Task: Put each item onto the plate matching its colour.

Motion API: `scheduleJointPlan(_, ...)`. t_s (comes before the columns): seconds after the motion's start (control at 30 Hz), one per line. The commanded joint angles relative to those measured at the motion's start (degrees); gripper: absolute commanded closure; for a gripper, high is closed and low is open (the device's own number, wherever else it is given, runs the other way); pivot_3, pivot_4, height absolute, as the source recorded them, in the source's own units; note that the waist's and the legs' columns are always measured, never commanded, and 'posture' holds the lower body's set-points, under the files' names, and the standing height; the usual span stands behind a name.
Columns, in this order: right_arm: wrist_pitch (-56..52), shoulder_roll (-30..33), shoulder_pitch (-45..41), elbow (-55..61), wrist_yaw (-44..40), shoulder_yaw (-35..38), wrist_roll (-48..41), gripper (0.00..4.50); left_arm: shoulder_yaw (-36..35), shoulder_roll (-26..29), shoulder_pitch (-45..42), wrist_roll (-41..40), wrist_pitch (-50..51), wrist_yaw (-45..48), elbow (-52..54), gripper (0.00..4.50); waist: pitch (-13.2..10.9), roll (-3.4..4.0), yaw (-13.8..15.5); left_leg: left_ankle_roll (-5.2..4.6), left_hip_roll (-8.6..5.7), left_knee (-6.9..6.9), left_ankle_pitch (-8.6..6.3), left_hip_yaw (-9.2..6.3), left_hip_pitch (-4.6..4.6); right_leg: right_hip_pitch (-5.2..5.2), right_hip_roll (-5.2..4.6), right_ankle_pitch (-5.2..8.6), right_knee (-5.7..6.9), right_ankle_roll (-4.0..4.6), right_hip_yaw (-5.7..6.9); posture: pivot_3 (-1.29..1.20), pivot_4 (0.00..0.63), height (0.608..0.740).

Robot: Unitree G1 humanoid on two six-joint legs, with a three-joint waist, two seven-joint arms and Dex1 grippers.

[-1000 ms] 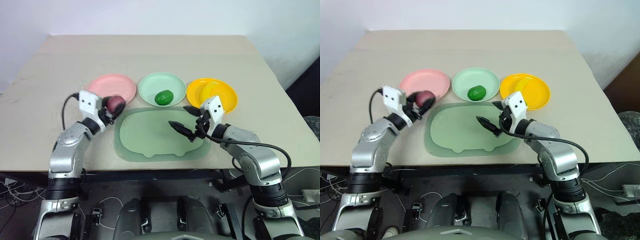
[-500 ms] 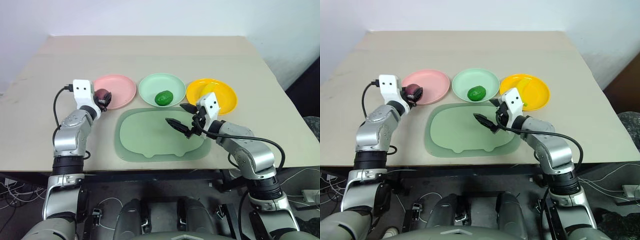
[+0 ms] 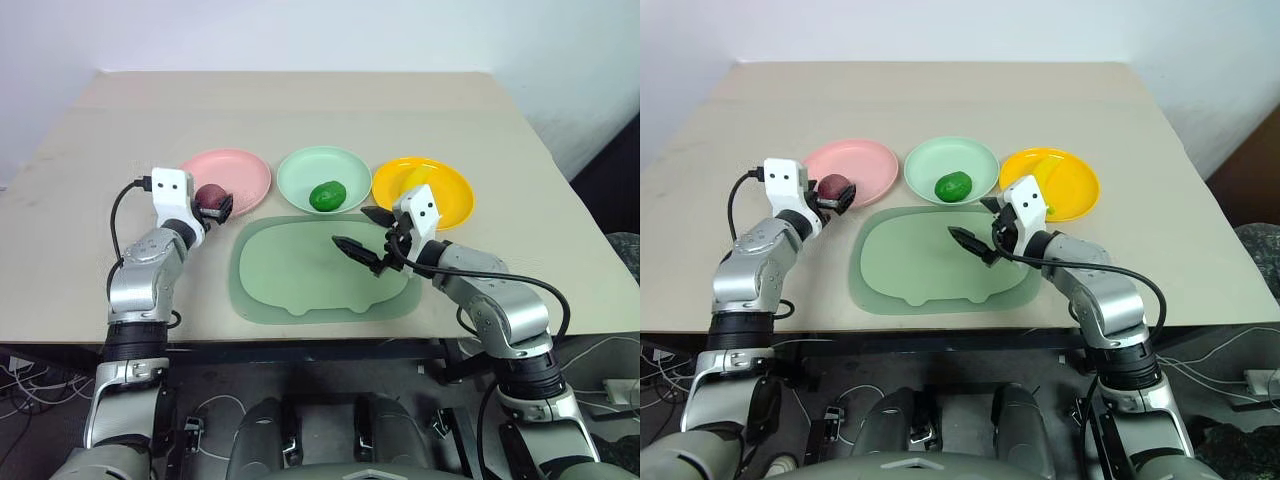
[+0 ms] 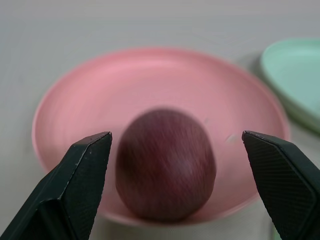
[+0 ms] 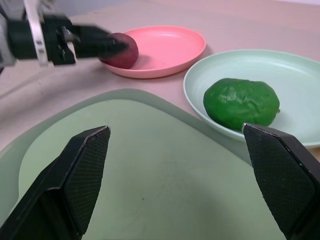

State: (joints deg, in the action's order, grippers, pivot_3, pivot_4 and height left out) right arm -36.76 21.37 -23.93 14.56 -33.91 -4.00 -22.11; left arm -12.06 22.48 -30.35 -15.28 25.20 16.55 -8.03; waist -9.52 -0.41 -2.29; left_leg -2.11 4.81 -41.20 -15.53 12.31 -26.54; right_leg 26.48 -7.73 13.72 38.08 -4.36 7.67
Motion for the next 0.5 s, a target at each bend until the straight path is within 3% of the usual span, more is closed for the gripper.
scheduleJointPlan(0.03, 1.26, 0.20, 0.79, 2.69, 0.57, 0.62, 0.13, 0.00, -2.22, 0.82, 2.75, -2.23, -2.83, 2.15, 7.68, 0.06, 0.00, 0.00, -0.09, 0.00, 0.00, 0.01, 0.00, 0.00, 0.01, 0.00, 0.00, 0.00, 0.00, 0.00, 0.00, 0.00, 0.150, 0.695)
scheduleJointPlan(0.3, 3.70, -0.71, 4.14, 4.37, -0.31, 1.37, -1.58, 0.00, -5.21, 3.28, 17.07, -8.64, -19.03, 19.45, 15.20, 0.06, 0.00, 0.01, -0.22, 0.16, 0.04, 0.06, -0.09, 0.04, 0.01, 0.07, 0.00, 0.01, -0.01, 0.01, -0.01, 0.00, 0.150, 0.695)
scheduleJointPlan(0.5, 4.04, 0.40, 5.49, 3.98, -2.99, 2.96, -4.42, 0.00, -8.18, 3.74, 26.08, -15.14, -20.96, 25.92, 18.12, 0.06, 0.00, 0.00, 0.04, 0.15, 0.09, 0.05, -0.11, 0.01, 0.01, 0.05, -0.07, 0.03, -0.07, 0.07, -0.03, 0.00, 0.150, 0.695)
